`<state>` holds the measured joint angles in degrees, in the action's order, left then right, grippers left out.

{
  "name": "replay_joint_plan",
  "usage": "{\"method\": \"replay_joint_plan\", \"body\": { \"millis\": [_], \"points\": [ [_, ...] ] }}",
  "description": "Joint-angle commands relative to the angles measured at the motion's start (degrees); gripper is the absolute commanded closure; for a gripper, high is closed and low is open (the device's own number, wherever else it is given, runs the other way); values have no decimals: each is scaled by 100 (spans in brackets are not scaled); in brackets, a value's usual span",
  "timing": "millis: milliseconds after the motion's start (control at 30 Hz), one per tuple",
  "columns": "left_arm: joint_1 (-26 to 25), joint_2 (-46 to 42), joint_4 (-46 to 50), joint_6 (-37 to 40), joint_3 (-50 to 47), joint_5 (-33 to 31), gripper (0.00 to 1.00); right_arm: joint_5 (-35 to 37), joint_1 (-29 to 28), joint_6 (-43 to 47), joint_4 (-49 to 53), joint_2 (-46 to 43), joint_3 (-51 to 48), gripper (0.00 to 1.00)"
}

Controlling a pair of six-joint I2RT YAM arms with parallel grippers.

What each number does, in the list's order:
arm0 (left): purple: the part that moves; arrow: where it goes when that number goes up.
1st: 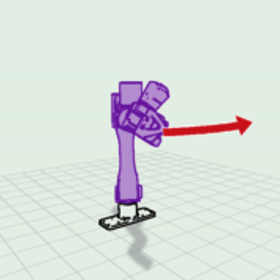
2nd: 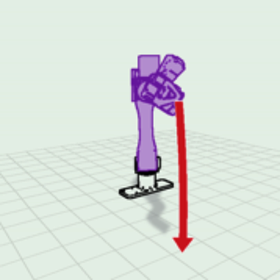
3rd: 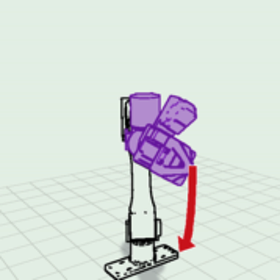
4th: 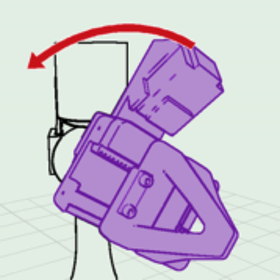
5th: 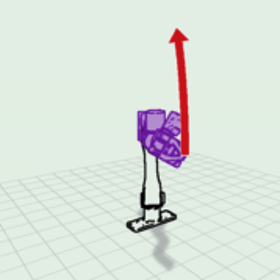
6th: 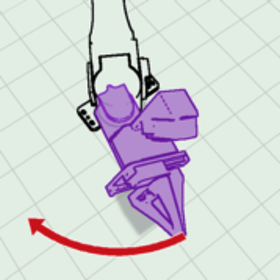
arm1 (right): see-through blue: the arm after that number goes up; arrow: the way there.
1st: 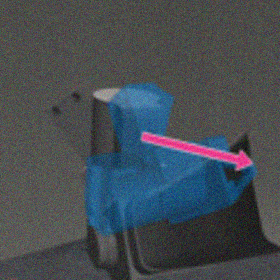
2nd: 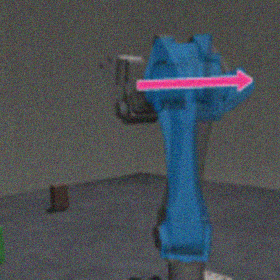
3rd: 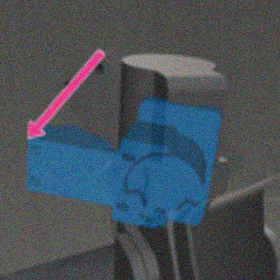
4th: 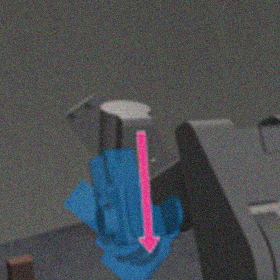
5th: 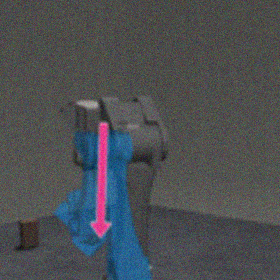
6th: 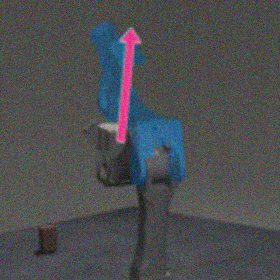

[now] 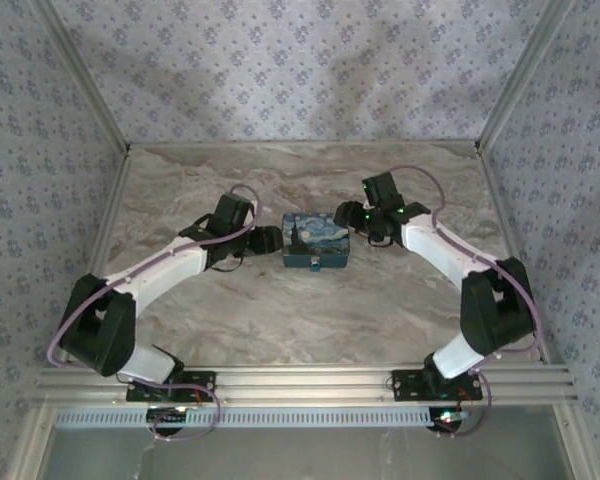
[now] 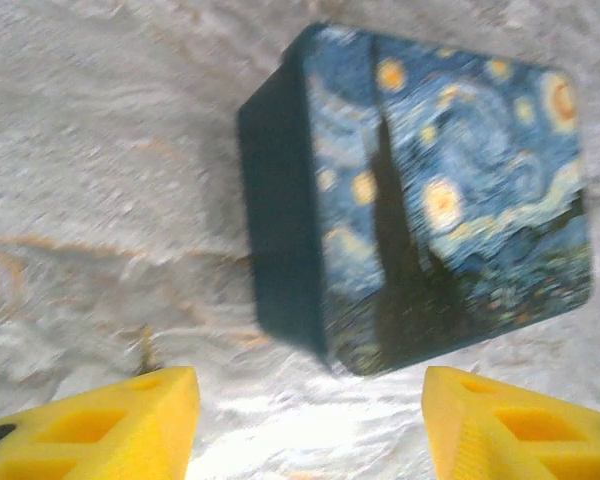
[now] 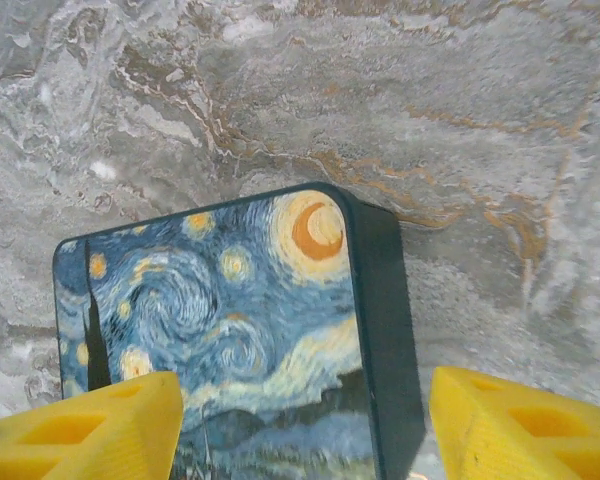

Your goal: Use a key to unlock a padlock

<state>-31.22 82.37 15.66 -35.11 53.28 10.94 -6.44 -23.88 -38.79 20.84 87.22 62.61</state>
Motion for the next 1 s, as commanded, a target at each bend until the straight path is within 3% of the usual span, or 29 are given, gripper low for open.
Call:
{"method": "replay_joint_plan", "body": {
  "millis": [0, 167, 500, 967],
  "points": [
    [3, -240, 767, 22, -156, -430, 44, 303, -160, 222, 380, -583, -303, 33],
    [-15, -140, 877, -96, -309, -559, 49, 485, -424, 164, 504, -1267, -796, 33],
    [-205, 1000, 1100, -68, 341, -877, 56, 702, -753, -93, 732, -2145, -1430, 34],
    [-367, 2000, 1442, 8, 978, -1226, 68, 669, -705, -150, 767, -2288, -1621, 34]
  ]
}}
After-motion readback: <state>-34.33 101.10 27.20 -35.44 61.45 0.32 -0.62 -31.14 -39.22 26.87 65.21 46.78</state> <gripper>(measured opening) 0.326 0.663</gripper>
